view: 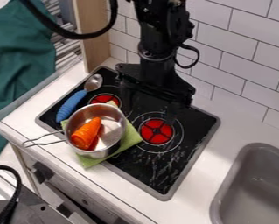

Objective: Move the orange item from the silver pot to the right side of the stove

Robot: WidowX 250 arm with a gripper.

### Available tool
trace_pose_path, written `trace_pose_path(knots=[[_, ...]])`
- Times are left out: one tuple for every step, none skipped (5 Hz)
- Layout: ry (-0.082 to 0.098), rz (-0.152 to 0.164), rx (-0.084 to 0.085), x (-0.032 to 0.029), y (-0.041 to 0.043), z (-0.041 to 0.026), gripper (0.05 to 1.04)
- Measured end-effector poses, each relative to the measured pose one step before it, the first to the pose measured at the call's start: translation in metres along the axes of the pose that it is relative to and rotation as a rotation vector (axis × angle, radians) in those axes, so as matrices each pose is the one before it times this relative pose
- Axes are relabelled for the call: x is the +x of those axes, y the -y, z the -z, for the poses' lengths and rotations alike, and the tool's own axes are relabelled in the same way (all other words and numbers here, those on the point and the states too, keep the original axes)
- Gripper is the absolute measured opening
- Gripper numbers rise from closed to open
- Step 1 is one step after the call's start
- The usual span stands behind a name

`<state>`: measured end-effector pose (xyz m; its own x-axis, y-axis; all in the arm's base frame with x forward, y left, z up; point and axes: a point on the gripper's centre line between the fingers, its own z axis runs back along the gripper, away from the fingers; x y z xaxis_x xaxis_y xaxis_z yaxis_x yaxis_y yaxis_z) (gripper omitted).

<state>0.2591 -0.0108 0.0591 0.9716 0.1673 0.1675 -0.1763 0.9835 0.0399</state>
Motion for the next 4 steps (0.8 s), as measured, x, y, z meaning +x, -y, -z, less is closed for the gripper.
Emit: trace_pose_path(knots=[[-0.0312, 0.0013, 0.0044, -0.00544, -0.00137, 0.0068, 1.007], [-0.0009, -0.0505, -0.0131, 0.00331, -0.02296, 0.00582, 1.007], [-0.0064, -0.0514, -0.0256, 0.00456, -0.02787, 0.01151, 1.007], [-0.0268, -0.0276, -0.0096, -0.00119, -0.01393, 0.00944, 1.007]])
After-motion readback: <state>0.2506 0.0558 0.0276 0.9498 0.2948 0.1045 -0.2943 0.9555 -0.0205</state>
